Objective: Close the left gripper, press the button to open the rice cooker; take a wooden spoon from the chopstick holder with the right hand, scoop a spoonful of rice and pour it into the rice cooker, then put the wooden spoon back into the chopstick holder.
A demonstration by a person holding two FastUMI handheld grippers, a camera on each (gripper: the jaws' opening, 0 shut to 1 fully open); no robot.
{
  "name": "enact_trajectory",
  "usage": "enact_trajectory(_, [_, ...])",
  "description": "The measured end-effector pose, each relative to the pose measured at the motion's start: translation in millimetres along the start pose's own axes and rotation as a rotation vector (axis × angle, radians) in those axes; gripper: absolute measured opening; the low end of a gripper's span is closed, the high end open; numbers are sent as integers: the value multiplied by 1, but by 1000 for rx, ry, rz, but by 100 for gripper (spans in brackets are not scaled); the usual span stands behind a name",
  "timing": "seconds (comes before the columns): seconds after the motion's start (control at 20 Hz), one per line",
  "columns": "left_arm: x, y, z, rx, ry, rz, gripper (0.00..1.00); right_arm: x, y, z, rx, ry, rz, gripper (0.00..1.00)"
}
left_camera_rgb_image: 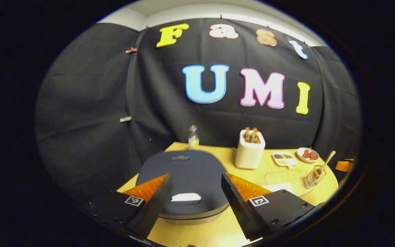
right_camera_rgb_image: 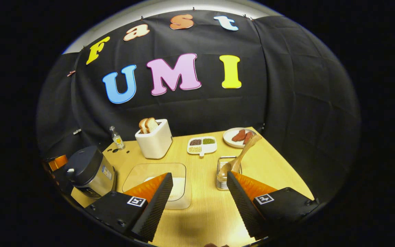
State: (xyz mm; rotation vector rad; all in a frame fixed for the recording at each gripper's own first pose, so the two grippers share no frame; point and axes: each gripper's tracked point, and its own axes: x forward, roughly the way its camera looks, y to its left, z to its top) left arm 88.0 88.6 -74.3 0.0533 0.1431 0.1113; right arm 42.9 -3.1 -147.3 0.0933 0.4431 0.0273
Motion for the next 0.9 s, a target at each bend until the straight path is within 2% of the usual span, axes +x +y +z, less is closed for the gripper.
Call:
enact_trajectory(0.2, [-33, -26, 48, 2, -112, -64, 95, -22, -7, 59, -21, -142, -42, 98])
enact_trajectory(0.35, [-58, -37, 57, -36, -120, -97, 95, -47, -4, 80, -23, -190, -66, 98])
enact_trajectory(0.45, [-76, -38, 62, -22, -136, -101, 95, -68, -1, 84, -27, -206, -71, 98])
enact_trajectory(0.55, [-86, -37, 61, -18, -138, -110, 95, -82, -1, 72, -38, -185, -93, 98])
enact_trajectory(0.7, [-90, -39, 54, -91, -102, -131, 95, -83, 9, 68, -44, -164, -96, 98])
enact_trajectory(0.9, [-86, -29, 56, -92, -114, -144, 95, -84, 31, 79, -35, -202, -75, 98])
